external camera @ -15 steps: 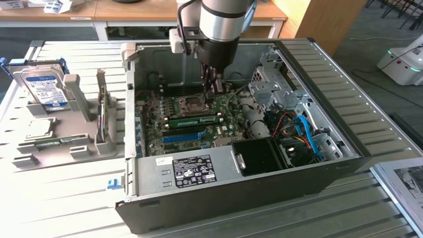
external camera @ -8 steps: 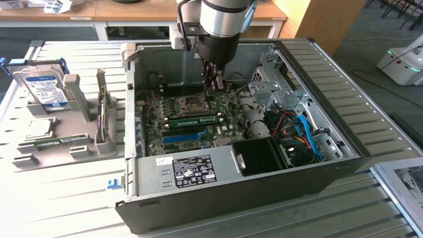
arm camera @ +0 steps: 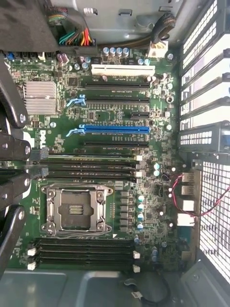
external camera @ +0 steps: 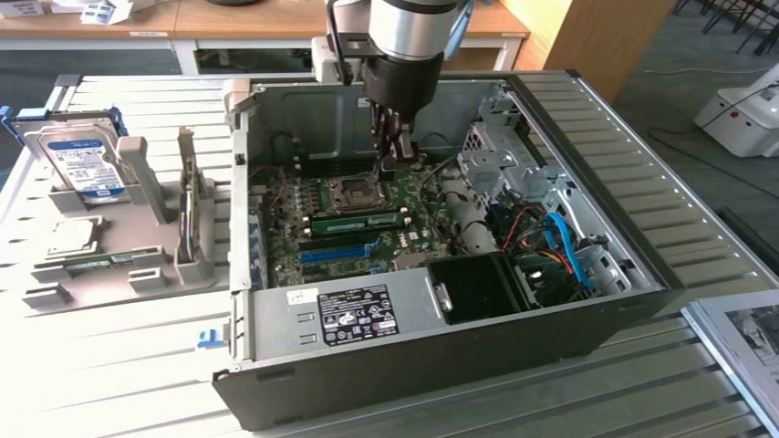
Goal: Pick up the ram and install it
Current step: 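Insert the ram into the slot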
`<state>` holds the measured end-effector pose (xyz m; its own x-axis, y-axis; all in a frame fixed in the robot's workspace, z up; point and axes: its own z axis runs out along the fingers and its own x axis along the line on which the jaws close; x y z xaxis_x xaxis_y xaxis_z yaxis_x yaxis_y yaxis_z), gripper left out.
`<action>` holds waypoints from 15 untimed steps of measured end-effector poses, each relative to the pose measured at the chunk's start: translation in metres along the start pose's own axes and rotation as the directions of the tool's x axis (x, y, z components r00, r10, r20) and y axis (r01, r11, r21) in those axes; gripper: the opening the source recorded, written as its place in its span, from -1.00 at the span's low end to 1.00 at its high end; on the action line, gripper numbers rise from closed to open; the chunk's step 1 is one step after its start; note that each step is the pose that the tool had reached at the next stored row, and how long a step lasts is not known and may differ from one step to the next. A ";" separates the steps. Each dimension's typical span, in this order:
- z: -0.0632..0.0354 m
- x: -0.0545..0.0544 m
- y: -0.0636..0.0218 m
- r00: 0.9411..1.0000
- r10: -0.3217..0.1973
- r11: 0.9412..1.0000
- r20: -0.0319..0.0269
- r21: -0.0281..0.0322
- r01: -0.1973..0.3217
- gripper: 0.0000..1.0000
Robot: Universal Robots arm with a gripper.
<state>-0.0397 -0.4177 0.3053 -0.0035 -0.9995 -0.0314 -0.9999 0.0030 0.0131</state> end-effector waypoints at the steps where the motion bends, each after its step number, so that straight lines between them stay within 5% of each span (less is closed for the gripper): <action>1: -0.0010 0.000 0.0000 1.000 0.000 1.000 0.000 0.000 0.000 -0.62; 15: -0.0180 -0.001 0.0002 1.000 0.000 1.000 0.000 0.000 0.000 -0.62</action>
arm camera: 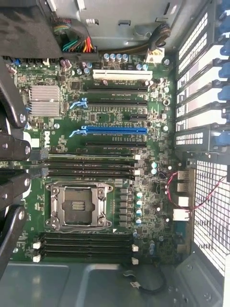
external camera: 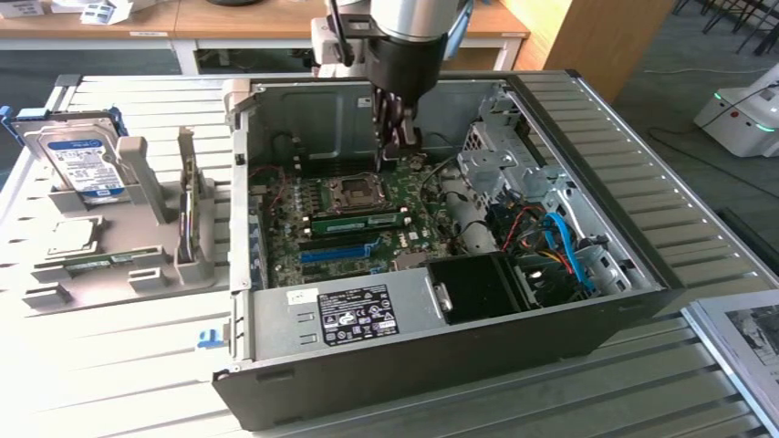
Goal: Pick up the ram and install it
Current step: 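Insert the ram into the slot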
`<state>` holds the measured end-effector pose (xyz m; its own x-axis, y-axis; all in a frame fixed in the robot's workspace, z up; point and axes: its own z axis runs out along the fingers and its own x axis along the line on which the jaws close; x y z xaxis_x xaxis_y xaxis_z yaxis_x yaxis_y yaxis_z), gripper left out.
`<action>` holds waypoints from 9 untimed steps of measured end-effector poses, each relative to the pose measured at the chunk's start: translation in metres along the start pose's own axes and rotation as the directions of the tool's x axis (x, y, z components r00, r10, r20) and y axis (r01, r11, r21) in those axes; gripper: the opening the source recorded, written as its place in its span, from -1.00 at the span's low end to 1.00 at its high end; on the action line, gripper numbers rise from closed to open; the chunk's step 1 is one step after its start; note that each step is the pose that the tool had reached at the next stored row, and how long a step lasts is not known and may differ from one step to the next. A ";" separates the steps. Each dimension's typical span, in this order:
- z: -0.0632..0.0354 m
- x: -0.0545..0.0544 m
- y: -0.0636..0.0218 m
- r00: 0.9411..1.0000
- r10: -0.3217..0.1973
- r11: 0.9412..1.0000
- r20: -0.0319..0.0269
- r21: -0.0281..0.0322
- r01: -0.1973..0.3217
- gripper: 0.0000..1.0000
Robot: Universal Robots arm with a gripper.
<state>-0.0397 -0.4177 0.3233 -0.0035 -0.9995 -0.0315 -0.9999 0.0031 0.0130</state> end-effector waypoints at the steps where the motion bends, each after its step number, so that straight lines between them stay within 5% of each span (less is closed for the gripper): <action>1: -0.0011 0.000 0.0000 1.000 0.000 1.000 0.000 0.000 0.000 -0.62; 9: -0.0108 0.000 0.0002 1.000 0.000 1.000 0.000 0.000 0.000 -0.62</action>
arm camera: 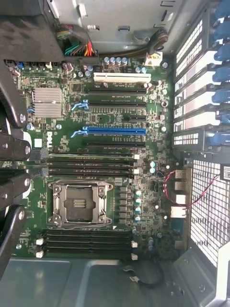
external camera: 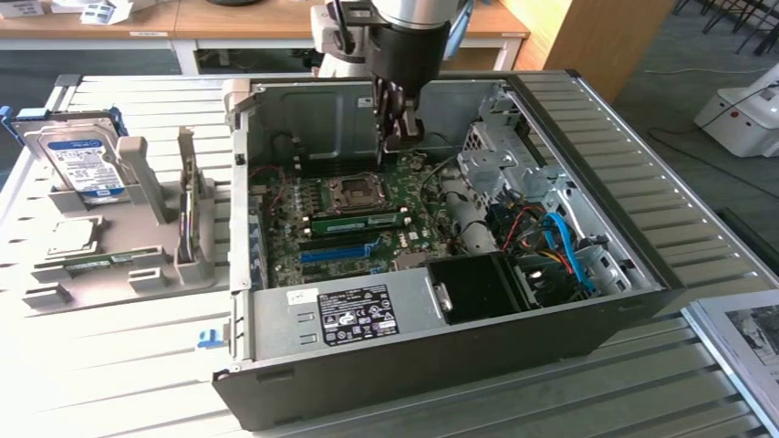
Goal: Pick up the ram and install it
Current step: 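Insert the ram into the slot, then press down the ram until it locks into place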
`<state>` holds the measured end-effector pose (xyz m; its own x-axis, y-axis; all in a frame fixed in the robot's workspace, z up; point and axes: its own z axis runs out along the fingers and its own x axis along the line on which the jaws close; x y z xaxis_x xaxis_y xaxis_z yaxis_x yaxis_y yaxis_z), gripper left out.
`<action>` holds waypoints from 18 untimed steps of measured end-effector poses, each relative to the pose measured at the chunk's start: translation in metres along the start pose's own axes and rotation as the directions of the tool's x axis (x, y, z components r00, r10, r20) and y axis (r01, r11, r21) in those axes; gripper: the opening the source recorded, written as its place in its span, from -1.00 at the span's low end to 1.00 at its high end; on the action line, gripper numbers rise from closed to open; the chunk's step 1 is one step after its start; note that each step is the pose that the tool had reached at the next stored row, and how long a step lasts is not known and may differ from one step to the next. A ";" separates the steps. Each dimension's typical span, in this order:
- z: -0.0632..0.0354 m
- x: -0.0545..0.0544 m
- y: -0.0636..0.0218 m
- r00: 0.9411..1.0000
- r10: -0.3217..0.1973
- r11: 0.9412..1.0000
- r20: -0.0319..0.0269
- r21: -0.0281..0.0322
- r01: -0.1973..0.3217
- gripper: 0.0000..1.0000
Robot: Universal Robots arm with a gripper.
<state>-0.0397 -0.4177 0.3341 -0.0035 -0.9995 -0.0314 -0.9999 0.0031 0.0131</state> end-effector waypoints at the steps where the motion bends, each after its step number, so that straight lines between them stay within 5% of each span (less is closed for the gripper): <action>1: -0.0011 0.000 0.0000 1.000 0.000 1.000 0.000 0.000 0.000 -0.62; 18: -0.0077 0.000 0.0001 1.000 0.000 1.000 0.000 0.000 0.000 -0.62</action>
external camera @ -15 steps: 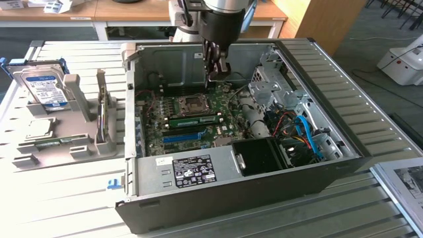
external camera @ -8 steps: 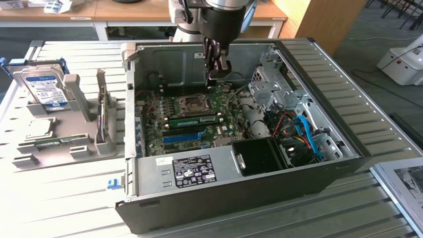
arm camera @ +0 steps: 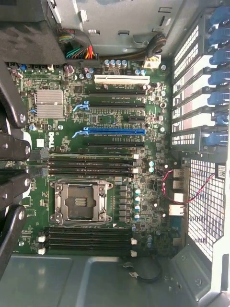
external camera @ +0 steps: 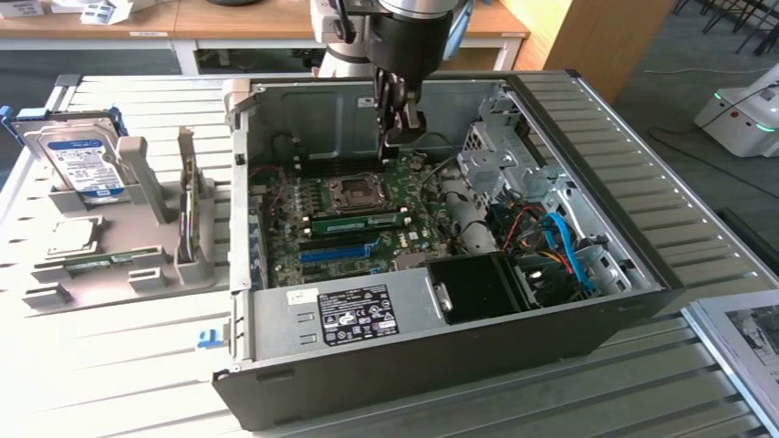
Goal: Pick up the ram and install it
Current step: 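Press down the ram until it locks into place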
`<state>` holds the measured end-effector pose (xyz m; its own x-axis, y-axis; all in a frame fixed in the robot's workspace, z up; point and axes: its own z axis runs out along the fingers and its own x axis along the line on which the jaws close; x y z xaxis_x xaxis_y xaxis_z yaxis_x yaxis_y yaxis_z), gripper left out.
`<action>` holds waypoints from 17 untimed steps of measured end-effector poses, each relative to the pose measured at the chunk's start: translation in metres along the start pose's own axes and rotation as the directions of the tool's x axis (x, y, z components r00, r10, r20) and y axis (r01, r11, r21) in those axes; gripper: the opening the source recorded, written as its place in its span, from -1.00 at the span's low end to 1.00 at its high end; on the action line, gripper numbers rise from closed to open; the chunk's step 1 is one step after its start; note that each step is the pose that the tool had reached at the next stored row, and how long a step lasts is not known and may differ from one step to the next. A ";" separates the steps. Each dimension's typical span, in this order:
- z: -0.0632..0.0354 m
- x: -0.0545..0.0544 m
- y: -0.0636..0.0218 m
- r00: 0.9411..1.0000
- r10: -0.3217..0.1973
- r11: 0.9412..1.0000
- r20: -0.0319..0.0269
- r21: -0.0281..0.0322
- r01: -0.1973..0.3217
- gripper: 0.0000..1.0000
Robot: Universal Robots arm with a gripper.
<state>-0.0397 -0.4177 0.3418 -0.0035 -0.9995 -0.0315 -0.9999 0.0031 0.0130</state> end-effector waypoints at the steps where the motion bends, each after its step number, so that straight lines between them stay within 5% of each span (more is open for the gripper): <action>1: 0.0000 0.000 0.0000 1.000 0.000 1.000 0.000 0.000 0.000 -0.62; 6: 0.0000 0.000 0.0000 1.000 0.000 1.000 0.000 0.000 0.000 -0.78; 17: 0.0000 0.000 -0.0005 1.000 0.000 1.000 0.000 0.000 0.000 -0.80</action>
<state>-0.0392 -0.4178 0.3418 -0.0033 -0.9995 -0.0314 -0.9999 0.0029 0.0131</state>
